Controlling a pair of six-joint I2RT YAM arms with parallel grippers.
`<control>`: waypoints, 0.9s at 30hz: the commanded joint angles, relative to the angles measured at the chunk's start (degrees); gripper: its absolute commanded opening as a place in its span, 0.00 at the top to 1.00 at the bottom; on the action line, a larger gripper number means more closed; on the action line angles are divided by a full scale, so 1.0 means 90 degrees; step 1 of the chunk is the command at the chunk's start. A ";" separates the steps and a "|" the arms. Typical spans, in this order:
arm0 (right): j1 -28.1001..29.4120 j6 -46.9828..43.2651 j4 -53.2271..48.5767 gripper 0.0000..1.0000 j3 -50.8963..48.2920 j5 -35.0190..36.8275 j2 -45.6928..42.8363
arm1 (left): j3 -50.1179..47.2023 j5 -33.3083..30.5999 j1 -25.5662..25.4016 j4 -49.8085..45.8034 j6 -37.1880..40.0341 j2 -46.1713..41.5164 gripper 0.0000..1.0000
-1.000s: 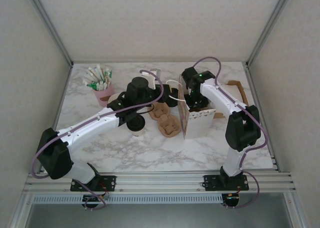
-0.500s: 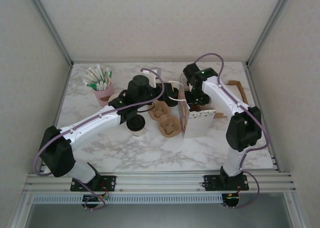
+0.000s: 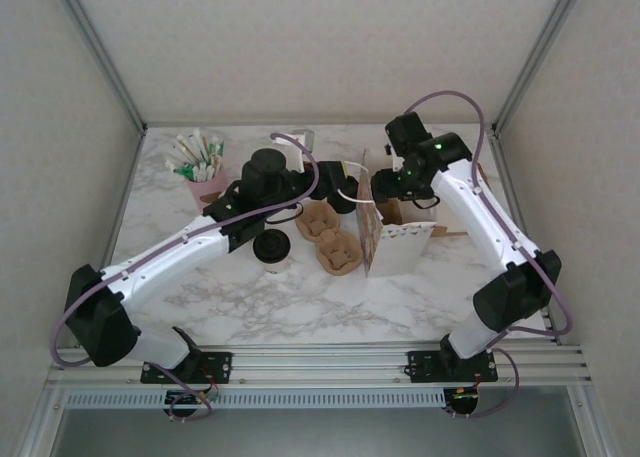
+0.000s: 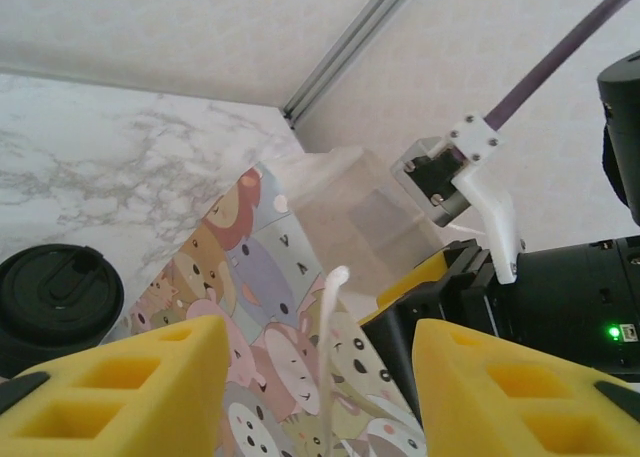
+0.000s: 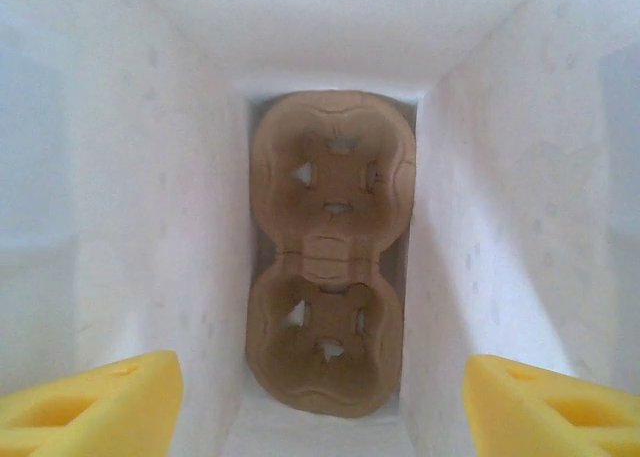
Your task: Pack the takeout coffee
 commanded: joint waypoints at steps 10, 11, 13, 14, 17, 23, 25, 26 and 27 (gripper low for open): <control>-0.0017 0.0015 0.0315 0.21 0.0022 -0.0279 -0.1168 | -0.0180 0.0114 0.0009 0.0065 0.0194 -0.0750 0.31; -0.0017 0.0006 0.0391 0.21 -0.0027 -0.0300 -0.1263 | -0.0220 0.0114 0.0009 0.0087 0.0196 -0.0821 0.30; -0.0015 -0.0037 0.0484 0.20 -0.0095 -0.0364 -0.1464 | -0.0302 0.0077 0.0009 0.0108 0.0220 -0.0949 0.29; -0.0020 -0.0047 0.0542 0.20 -0.0133 -0.0369 -0.1584 | -0.0340 0.0043 0.0009 0.0112 0.0231 -0.1014 0.28; -0.0015 -0.0110 0.0648 0.19 -0.0255 -0.0425 -0.1887 | -0.0448 -0.0058 0.0009 0.0119 0.0278 -0.1211 0.26; -0.0022 -0.0179 0.0814 0.14 -0.0615 -0.0520 -0.2539 | -0.0750 -0.0251 0.0006 0.0158 0.0365 -0.1600 0.19; -0.0020 -0.0179 0.0843 0.12 -0.0720 -0.0541 -0.2717 | -0.0850 -0.0276 0.0012 0.0169 0.0388 -0.1700 0.16; -0.0015 -0.0184 0.0870 0.11 -0.0776 -0.0579 -0.2813 | -0.0906 -0.0301 0.0005 0.0177 0.0383 -0.1766 0.13; -0.0015 -0.0180 0.0899 0.10 -0.0848 -0.0609 -0.2892 | -0.0951 -0.0306 0.0002 0.0185 0.0388 -0.1814 0.11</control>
